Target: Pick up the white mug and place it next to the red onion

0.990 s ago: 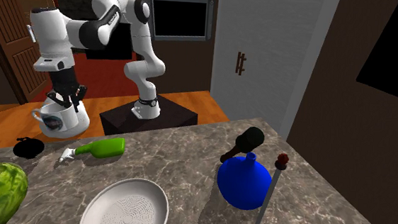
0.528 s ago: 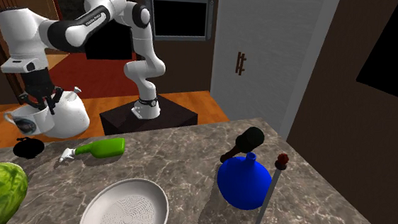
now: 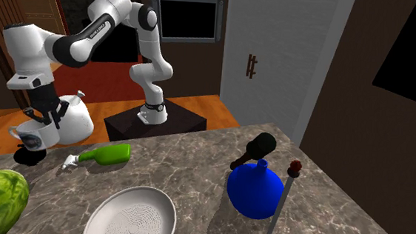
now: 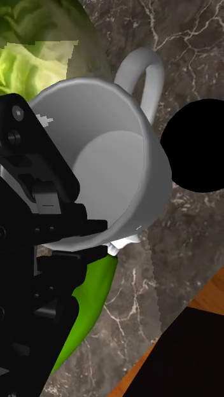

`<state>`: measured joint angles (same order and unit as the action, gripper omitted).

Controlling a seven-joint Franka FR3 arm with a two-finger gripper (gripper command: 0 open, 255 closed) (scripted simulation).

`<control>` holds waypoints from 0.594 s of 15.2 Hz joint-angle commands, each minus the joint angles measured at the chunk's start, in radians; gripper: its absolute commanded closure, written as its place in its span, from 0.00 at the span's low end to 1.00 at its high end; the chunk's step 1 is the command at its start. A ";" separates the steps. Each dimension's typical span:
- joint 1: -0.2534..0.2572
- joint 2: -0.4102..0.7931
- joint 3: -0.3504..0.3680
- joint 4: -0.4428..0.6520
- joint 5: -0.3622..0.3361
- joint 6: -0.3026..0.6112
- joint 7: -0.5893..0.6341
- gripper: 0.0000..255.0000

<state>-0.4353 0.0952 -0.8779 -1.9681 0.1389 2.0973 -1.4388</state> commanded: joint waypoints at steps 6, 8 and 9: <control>-0.014 0.055 0.010 -0.051 0.058 0.084 -0.041 1.00; -0.019 0.071 0.015 -0.064 0.076 0.106 -0.054 1.00; -0.022 0.079 0.017 -0.071 0.085 0.117 -0.061 1.00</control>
<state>-0.4561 0.1669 -0.8625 -2.0273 0.2177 2.2039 -1.4970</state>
